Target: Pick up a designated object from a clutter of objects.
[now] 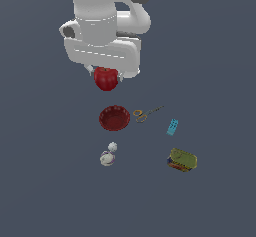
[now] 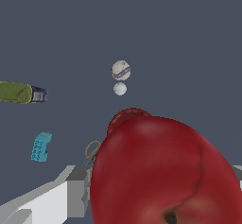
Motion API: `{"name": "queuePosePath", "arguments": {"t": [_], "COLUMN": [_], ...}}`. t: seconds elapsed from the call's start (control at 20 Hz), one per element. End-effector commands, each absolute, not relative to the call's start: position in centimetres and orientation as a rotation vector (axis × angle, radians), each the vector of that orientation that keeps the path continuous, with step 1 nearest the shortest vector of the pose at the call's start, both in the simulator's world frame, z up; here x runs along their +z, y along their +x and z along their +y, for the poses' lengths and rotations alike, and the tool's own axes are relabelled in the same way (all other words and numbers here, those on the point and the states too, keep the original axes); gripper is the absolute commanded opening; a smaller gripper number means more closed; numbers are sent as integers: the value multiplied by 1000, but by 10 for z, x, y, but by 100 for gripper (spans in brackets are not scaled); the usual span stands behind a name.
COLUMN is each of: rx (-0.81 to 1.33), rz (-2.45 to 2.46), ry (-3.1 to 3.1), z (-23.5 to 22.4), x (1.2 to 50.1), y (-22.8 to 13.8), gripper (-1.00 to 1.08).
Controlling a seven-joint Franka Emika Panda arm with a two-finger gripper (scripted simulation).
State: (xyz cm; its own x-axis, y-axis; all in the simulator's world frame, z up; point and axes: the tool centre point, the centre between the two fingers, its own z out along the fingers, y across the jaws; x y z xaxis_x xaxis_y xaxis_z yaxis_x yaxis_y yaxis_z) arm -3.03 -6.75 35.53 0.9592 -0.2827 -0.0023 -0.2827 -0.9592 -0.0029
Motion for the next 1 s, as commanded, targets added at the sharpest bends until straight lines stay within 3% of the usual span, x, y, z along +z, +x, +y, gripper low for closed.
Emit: {"name": "queuePosePath", "arguments": {"t": [0.0, 0.45, 0.95], "rx": [1, 0, 0], "rz": [447, 448, 448], "ry": [-3107, -3109, -3110], "z": [-84, -123, -135], "x": [379, 433, 450], "y": [-30, -27, -25], "gripper": [-100, -100, -100]}}
